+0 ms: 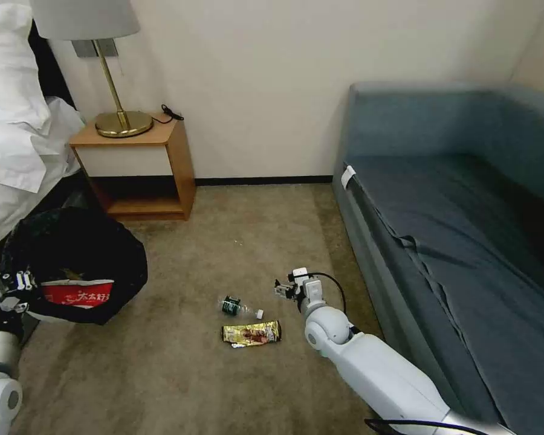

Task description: Pick up the trash bin, then pick up the garbage on the floor and place it into the trash bin.

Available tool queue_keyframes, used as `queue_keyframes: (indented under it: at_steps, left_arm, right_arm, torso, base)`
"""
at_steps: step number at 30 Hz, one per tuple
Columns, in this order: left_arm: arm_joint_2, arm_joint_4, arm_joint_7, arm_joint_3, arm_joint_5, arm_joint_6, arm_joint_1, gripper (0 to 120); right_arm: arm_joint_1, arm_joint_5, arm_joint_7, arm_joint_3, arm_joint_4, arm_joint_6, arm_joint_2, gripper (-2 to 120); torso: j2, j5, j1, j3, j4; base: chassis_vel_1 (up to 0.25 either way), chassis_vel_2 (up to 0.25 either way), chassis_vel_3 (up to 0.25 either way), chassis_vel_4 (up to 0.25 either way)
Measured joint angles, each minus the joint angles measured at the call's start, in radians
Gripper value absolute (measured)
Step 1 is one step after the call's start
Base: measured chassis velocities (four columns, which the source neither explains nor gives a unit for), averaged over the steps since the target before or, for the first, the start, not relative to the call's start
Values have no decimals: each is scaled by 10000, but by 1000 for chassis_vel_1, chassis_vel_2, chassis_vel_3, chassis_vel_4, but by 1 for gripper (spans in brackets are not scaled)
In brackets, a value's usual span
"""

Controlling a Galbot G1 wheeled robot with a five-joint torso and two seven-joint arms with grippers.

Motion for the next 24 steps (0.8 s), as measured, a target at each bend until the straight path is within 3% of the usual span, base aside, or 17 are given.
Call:
queue_keyframes:
  at_steps: [19, 24]
  left_arm:
    - [-216, -100, -2, -77, -17, -180, 217, 5]
    - [-393, -448, -94, -6, -4, -22, 220, 5]
  right_arm:
    - [-33, -391, -234, -362, -260, -39, 119, 100]
    - [-116, -550, -418, -614, -272, -76, -14, 100]
  torso:
    - [0, 0, 0, 0, 0]
    - [0, -1, 0, 0, 1]
  base:
    - [-65, 60, 59, -58]
    - [-46, 76, 57, -63]
